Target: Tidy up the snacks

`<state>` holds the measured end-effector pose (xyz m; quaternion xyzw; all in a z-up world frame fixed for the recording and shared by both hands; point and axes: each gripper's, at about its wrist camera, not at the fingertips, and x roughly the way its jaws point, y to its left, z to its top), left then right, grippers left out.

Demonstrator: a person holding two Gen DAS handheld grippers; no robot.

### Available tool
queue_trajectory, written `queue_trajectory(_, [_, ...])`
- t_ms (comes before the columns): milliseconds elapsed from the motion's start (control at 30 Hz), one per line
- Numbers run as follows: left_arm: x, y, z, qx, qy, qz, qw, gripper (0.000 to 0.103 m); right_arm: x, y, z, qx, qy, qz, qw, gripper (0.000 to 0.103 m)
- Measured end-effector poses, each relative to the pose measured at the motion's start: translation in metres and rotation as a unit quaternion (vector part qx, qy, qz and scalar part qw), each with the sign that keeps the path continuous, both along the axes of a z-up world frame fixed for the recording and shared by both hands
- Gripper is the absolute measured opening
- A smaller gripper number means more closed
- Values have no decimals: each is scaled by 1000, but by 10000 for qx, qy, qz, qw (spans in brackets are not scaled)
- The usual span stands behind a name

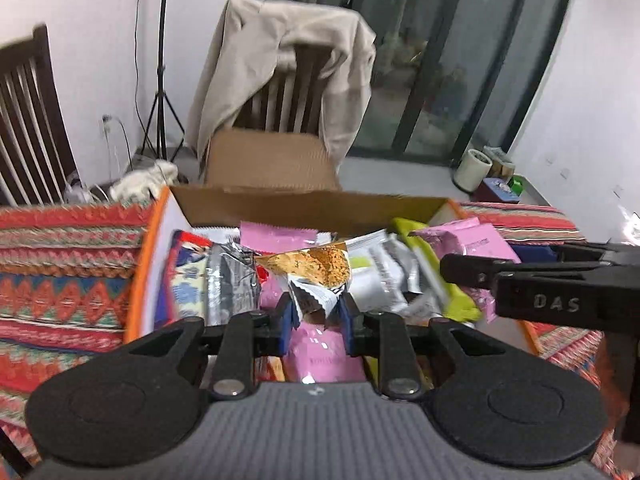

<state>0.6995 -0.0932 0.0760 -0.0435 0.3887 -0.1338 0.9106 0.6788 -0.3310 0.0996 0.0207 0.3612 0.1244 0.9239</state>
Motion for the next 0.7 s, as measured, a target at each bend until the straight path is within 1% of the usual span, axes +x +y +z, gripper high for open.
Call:
queue_trajectory(67, [20,-2,-17,72,114,5,9999,26,20,0,-23,14,141,-83,9999,61])
queue_trajectory(133, [30,-9,-28,257,60,-86,9996,33,38,2,-44,7,261,-138,9996,61])
queue_trajectory(200, [31,-14,-34,428,-68,-146,9990,57,47,6,-58,-8,229,-134,9996,62])
queue_trajectory(233, [29,-16,-39,473,-157,-148,9986,63,50,6,-63,-21,181,-145,9997,69])
queue_trajectory(267, [28,-20,-43,457,-217,-253,9984,77,53,5,-68,-42,161,-208,9996,71])
queue_trajectory(300, [27,-22,-46,441,-274,-349,9980,83,54,5,-71,-70,170,-264,9995,80])
queue_trajectory(333, [24,-25,-48,460,-333,-413,9975,84,55,2,-75,-48,186,-274,9994,88])
queue_trajectory(367, [22,-27,-47,534,-404,-437,9968,85,55,-1,-77,21,186,-277,9994,89])
queue_trajectory(400, [18,-30,-46,590,-470,-461,9961,89,56,-6,-80,108,200,-271,9994,89])
queue_trajectory(500, [9,-33,-34,577,-562,-487,9956,95,53,-13,-80,112,263,-316,9991,90])
queue_trajectory(600, [-6,-29,-13,606,-652,-441,9951,97,42,-21,-68,357,298,-260,9986,90])
queue_trajectory(700, [-33,-22,11,736,-761,-525,9930,99,20,-25,-45,273,183,-247,9992,90])
